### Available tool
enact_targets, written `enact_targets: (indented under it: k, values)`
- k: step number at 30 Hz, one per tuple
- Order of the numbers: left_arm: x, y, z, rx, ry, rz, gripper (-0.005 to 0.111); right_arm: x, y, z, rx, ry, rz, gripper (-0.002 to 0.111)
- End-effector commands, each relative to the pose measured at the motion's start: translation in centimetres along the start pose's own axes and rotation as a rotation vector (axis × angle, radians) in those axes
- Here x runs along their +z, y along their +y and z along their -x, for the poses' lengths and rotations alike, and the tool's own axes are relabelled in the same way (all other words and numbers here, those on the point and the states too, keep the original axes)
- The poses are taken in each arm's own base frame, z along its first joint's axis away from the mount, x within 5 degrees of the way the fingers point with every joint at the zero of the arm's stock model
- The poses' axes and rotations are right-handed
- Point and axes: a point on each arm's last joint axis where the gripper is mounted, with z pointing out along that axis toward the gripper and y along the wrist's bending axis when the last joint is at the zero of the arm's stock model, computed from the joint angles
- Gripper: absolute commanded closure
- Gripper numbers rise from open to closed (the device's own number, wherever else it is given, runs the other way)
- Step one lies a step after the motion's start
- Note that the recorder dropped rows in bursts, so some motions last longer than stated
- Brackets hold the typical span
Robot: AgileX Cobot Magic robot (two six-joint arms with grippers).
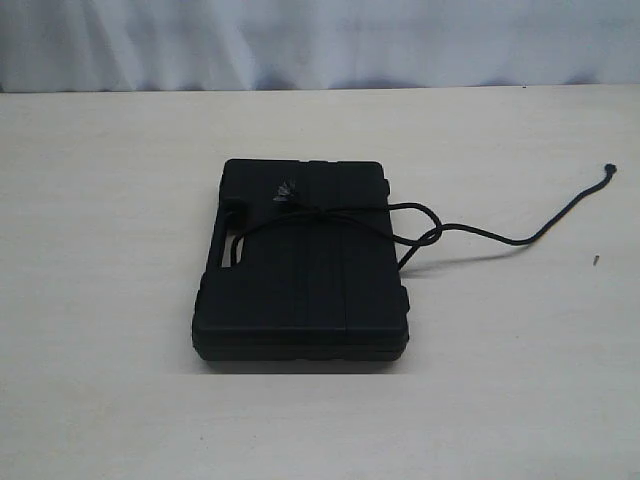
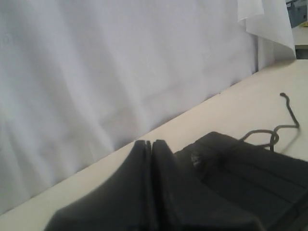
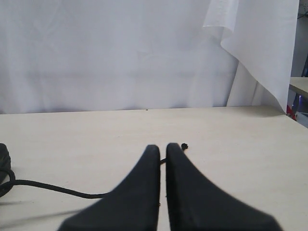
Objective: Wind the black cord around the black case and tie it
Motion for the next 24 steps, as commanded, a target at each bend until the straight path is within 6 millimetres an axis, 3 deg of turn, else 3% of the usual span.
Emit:
enact_targets:
  k: [1,5,10,16,24]
  values:
    - [-0.5,-0.8,-3.4,-0.017,0.015,0.039,0.107,0.0,0.0,0.0,0.001,-0.005,-0.007,0.104]
    - [-0.7,-1.0,-5.4,-0.068,0.053,0.1,0.107,0.0,0.0,0.0,0.001,-0.005,-0.007,0.104]
    - [-0.8,-0.6,-6.3,-0.123,0.139,0.192,0.107,0.0,0.0,0.0,0.001,-0.006,-0.007,0.104]
    - [-1.0,-0.1,-6.7,-0.16,0.184,0.293,0.107,0.0,0.0,0.0,0.001,-0.006,-0.007,0.104]
    - [-1.1,-0.2,-7.1,-0.163,0.227,0.291,0.107,0.0,0.0,0.0,0.001,-0.006,-0.007,0.104]
